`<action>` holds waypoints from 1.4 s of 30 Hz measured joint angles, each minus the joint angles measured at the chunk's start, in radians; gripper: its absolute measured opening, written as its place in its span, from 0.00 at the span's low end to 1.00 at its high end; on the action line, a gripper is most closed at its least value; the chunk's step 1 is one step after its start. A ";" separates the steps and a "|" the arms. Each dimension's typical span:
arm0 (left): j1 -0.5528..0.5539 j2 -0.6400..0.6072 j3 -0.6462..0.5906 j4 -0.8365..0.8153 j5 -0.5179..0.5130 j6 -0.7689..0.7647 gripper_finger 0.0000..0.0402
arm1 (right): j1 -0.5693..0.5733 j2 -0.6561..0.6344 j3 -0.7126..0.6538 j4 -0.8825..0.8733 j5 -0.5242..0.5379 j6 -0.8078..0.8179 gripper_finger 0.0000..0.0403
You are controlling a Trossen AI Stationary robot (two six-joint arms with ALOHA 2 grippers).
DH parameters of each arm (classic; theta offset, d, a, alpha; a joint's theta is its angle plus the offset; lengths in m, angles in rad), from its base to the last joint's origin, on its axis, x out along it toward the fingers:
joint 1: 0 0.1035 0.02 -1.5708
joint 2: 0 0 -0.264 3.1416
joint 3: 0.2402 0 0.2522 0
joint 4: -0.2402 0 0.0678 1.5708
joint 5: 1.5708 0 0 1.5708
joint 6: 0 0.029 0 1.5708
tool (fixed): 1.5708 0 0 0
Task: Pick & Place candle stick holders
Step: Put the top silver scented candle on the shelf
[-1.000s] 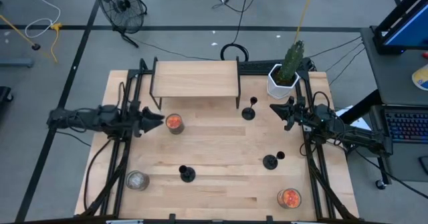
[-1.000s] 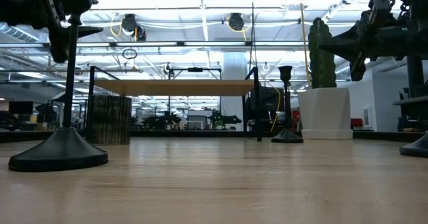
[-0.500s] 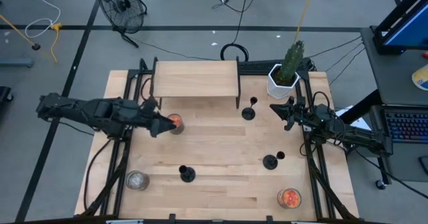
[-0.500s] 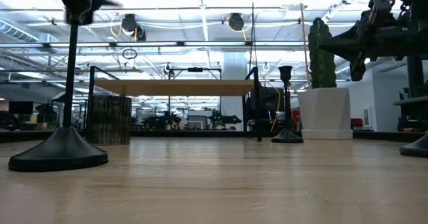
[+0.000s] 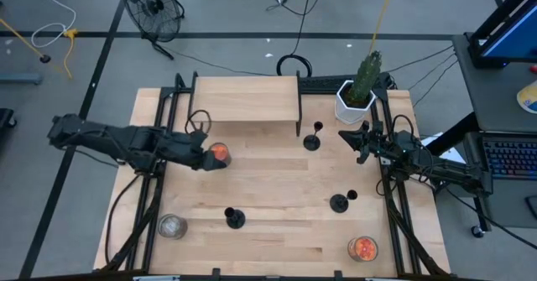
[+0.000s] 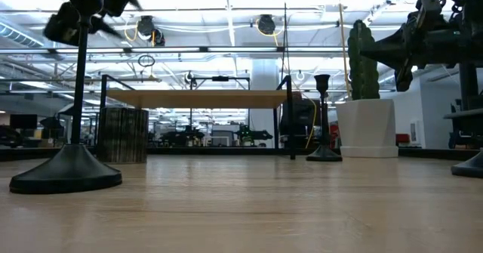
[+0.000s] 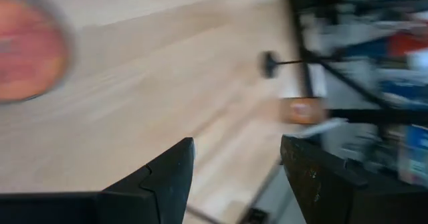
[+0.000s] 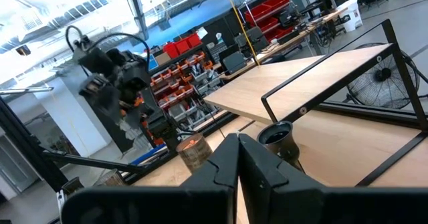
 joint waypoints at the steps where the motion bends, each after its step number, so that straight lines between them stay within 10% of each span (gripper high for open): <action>1: -0.003 0.019 0.031 -0.071 -0.019 -0.022 0.58 | 0.000 0.000 0.000 0.000 0.000 0.000 0.01; 10: 0.027 0.195 0.186 -0.520 -0.049 -0.176 0.58 | 0.000 0.000 0.000 0.000 0.000 0.000 0.01; 42: 0.133 0.289 0.182 -0.532 -0.097 -0.156 0.58 | 0.000 0.000 0.000 -0.003 0.000 0.000 0.01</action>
